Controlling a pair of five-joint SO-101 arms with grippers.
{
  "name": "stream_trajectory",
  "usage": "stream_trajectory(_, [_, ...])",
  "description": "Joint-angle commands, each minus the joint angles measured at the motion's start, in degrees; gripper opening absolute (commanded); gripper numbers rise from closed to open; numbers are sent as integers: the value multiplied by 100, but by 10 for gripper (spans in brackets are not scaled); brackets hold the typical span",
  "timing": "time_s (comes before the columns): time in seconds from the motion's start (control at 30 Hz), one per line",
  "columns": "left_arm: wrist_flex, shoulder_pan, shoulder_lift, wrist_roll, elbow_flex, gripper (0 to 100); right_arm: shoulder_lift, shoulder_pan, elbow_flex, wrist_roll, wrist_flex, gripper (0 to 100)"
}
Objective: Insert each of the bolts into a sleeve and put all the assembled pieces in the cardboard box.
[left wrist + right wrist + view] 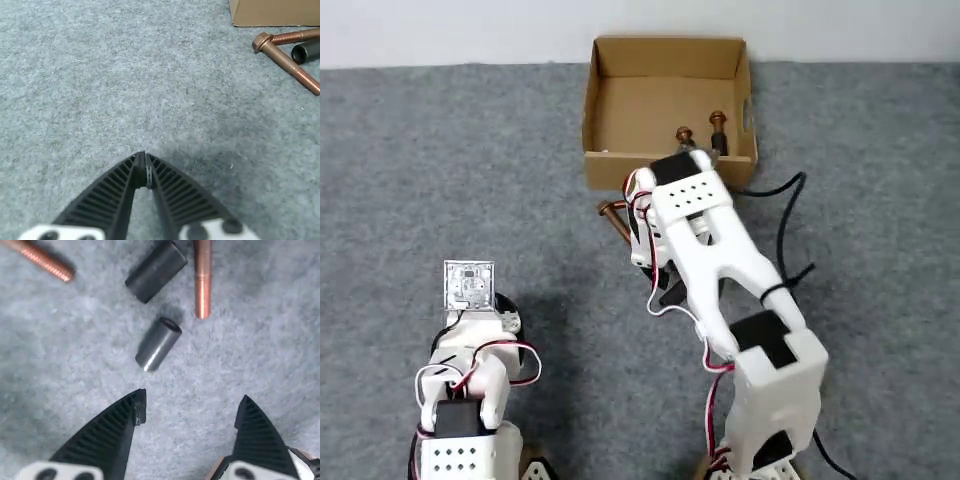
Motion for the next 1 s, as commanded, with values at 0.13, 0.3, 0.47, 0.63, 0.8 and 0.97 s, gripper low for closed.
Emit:
stream_trajectory(0.13, [-35, -26, 0, -35, -31, 6, 602, -66, -26, -79, -778, 275])
stream_trajectory(0.3, [-35, -35, 0, -35, -31, 6, 1015, -57, -26, -79, -1051, 273])
stream_trajectory(0.47, [-35, -35, 0, -35, -31, 6, 1182, -66, -26, -149, -1015, 238])
stream_trajectory(0.63, [-35, -35, 0, -35, -31, 6, 1209, -66, -26, -167, -1024, 32])
stream_trajectory(0.8, [-35, -35, 0, -35, -31, 6, 1165, -48, -88, -149, -901, 6])
stream_trajectory(0.97, [-35, -35, 0, -35, -31, 6, 1086, -75, -738, -149, 40, 8])
